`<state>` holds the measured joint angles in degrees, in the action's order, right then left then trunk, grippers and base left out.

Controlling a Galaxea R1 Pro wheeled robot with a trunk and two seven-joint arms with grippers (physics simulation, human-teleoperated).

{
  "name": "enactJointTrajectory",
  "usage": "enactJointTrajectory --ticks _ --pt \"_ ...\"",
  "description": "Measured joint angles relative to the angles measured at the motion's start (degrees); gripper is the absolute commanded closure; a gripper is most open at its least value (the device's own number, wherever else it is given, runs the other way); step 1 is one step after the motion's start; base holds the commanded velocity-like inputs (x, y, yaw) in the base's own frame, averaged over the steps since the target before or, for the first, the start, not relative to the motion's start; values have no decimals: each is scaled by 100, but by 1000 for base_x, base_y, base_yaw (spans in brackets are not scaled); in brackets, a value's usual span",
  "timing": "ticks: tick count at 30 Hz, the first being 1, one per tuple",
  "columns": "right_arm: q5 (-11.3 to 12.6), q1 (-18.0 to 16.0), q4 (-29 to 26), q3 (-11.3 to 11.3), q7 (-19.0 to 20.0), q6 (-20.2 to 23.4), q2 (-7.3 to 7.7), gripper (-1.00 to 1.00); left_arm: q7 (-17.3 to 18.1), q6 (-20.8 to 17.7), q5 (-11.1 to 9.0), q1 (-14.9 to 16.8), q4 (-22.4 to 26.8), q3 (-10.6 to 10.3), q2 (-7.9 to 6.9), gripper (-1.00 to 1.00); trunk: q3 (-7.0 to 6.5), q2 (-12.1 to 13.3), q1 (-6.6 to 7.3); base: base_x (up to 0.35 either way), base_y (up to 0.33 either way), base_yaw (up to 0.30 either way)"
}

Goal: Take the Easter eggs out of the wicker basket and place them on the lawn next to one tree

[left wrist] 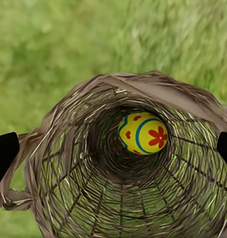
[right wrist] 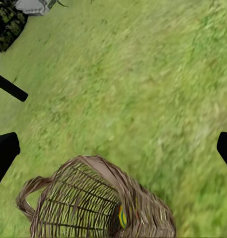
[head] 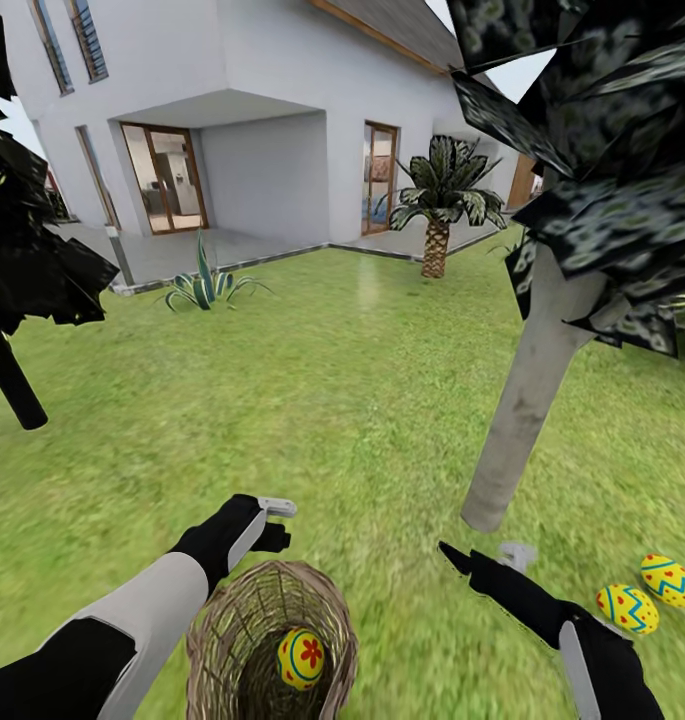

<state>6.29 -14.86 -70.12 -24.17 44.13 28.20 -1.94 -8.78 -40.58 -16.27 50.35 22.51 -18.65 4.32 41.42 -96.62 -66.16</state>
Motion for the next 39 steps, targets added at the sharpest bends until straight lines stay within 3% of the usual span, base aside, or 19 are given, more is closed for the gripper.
enactJointTrajectory --ticks 4,8,28,39 --pt "476 184 -373 -32 76 18 28 -100 -1 0 1 1 0 0 -2 -100 72 -161 -88 0 0 0" --pt "618 258 -509 -37 94 25 31 -100 -1 1 4 -2 0 0 0 -100 144 -321 -176 0 0 0" --pt "662 278 -494 -39 82 44 58 -100 -1 -47 13 2 0 0 16 -100 503 -1123 -615 0 0 0" --pt "656 278 -468 -39 42 45 50 -100 4 -460 -11 6 8 2 4 -100 700 -1564 -857 0 0 0"
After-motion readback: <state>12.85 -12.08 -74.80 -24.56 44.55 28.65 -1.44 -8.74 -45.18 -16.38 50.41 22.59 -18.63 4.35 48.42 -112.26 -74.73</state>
